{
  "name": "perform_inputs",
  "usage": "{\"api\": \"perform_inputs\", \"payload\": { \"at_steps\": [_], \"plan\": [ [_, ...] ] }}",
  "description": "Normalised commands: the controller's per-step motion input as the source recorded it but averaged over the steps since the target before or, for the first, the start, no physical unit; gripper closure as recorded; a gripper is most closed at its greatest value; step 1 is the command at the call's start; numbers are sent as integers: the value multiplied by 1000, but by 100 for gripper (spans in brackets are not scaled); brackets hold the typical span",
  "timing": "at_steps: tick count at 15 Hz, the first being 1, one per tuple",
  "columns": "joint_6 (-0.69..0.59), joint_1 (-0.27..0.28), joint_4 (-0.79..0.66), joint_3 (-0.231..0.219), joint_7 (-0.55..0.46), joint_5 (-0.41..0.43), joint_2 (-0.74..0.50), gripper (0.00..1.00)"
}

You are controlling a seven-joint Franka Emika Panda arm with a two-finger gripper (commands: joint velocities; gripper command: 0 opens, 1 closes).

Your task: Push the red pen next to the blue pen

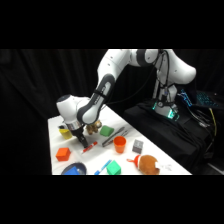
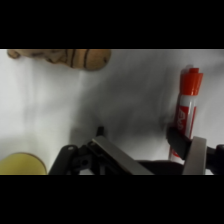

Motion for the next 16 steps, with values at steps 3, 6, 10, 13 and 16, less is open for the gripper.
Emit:
{"api": "perform_inputs", "payload": {
  "at_steps": [3,6,10,13,16],
  "plan": [
    [24,149,-5,14,100,-90,-31,0],
    [48,142,-38,19,142,-89,-38,0],
    [89,130,-99,23,171,-89,-61,0],
    [128,111,-176,29,185,-76,-104,0],
    [149,106,-234,30,196,-72,-146,0]
  ]
}}
